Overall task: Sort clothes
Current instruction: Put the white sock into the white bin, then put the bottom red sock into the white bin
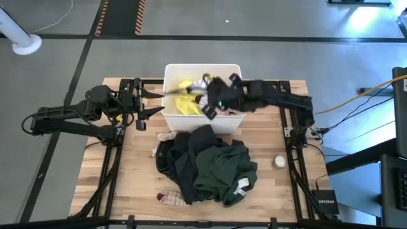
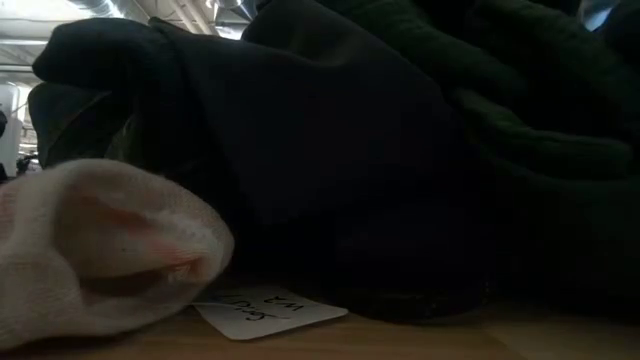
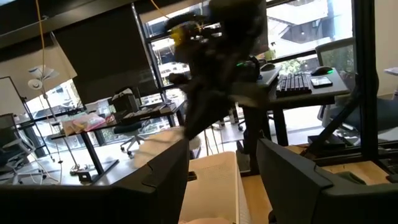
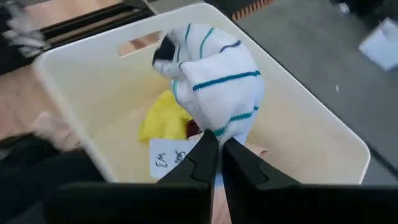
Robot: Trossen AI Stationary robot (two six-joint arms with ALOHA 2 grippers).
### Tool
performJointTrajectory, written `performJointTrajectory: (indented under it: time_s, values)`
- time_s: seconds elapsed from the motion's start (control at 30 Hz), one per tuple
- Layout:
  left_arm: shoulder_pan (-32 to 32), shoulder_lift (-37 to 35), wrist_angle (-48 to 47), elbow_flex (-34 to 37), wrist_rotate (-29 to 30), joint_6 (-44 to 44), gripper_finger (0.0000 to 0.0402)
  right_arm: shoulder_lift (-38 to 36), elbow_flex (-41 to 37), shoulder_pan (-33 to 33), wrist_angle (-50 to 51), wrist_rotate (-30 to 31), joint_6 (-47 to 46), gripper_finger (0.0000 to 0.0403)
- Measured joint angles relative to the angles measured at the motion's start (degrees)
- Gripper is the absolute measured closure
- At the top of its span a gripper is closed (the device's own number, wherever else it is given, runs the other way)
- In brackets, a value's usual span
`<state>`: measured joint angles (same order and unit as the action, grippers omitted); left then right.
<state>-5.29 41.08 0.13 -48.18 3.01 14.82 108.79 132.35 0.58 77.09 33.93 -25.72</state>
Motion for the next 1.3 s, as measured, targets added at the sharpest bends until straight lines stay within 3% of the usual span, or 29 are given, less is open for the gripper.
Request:
performJointTrajectory:
  time_s: [0.27, 0.37, 0.63, 0.77, 0.83, 0.93, 1.3]
  values:
    - [0.0, 0.0, -0.1, 0.0, 0.0, 0.2, 0.0219, 0.1, -0.2, -8.7, -3.8, -12.8, -4.4, 0.0353]
    - [0.0, -0.1, -0.1, 0.0, 0.0, 0.2, 0.0219, 0.1, -0.2, -9.8, -5.1, -14.1, -4.2, 0.0336]
    - [0.0, -0.1, -1.0, 0.0, 0.0, 0.0, 0.0219, 0.1, -0.2, -9.9, -5.0, -15.0, -4.8, 0.0231]
    - [0.0, -0.1, -1.0, 0.0, 0.0, 0.0, 0.0219, 0.1, -0.2, -9.8, -5.0, -22.7, -3.4, 0.0185]
    - [0.0, -0.1, -1.0, 0.0, 0.0, 0.1, 0.0219, 0.1, -0.2, -8.6, -5.0, -27.7, -3.1, 0.0173]
    - [0.0, -0.1, -1.0, 0.0, 0.0, 0.2, 0.0219, 0.9, -0.1, -4.8, -5.9, -30.5, -2.4, 0.0167]
    - [0.0, -0.1, -0.9, 0.0, 0.0, 0.3, 0.0219, 8.0, -0.1, 11.2, -10.7, -28.0, 2.4, 0.0166]
